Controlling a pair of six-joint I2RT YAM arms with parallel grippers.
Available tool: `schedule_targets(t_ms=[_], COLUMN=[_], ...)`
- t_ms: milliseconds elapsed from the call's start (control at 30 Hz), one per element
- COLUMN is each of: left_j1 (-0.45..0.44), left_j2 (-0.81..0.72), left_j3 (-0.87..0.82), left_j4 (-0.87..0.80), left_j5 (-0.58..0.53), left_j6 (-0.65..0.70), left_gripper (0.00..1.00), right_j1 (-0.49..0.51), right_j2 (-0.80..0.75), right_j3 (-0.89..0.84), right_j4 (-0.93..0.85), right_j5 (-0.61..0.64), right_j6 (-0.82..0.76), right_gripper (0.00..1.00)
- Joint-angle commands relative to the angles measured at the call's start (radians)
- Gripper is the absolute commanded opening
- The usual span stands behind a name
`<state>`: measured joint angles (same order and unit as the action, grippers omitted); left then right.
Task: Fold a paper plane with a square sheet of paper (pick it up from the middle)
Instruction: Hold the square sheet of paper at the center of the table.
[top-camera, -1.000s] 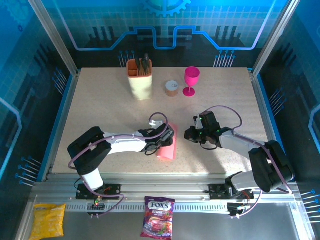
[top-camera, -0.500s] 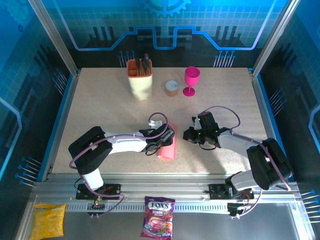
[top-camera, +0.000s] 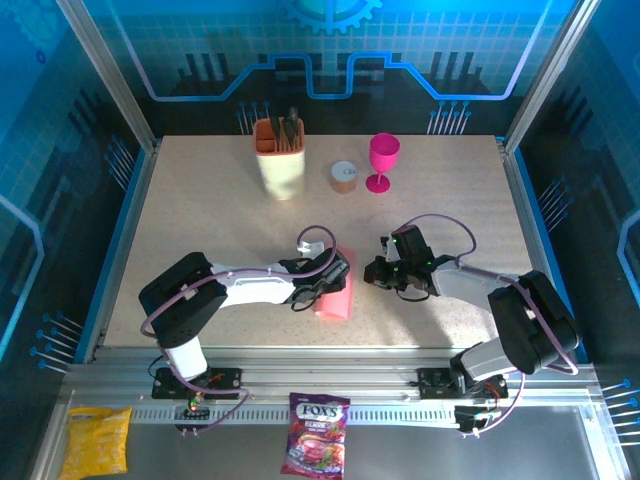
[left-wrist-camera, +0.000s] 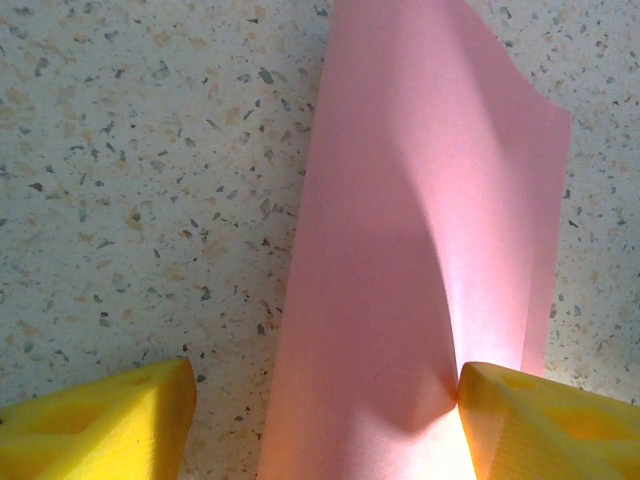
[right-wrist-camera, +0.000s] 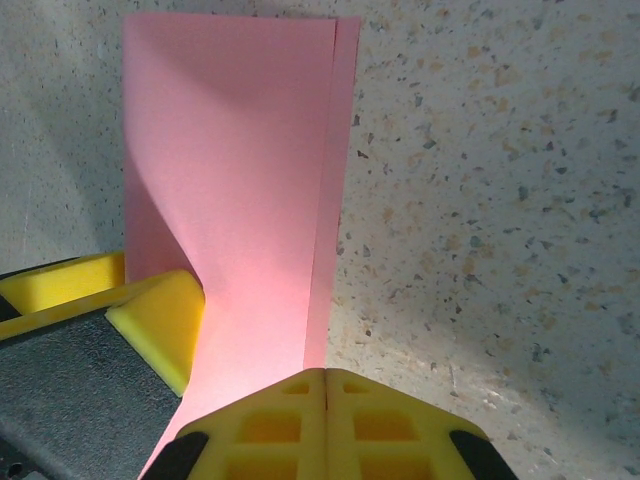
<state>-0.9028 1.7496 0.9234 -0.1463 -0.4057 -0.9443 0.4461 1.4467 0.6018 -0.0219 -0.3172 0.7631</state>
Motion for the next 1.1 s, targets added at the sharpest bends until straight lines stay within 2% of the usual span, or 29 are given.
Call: schedule_targets(t_ms=[0, 733, 1067], left_j1=[-0.007, -0.011, -0.010], left_j2=[0.001, 0.024, 0.024], left_j3=[0.005, -0.005, -0.026], left_j4=[0.028, 0.030, 0.036], left_j5=[0.009, 0.002, -0.001], left_j6=[-0.010, -0.007, 0.004], left_gripper=[0.71, 0.72, 0.72], right_j1=[0.016, 0.040, 0.042], right_j2=[0.006, 0.035, -0.004], right_j3=[0.009, 0.021, -0.002], right_j4=[0.011, 0.028, 0.020], right_j5=[0.004, -0.006, 0.092], right_j6=[0.007, 0.015, 0.075], right_gripper=[0.00, 0.00, 0.00])
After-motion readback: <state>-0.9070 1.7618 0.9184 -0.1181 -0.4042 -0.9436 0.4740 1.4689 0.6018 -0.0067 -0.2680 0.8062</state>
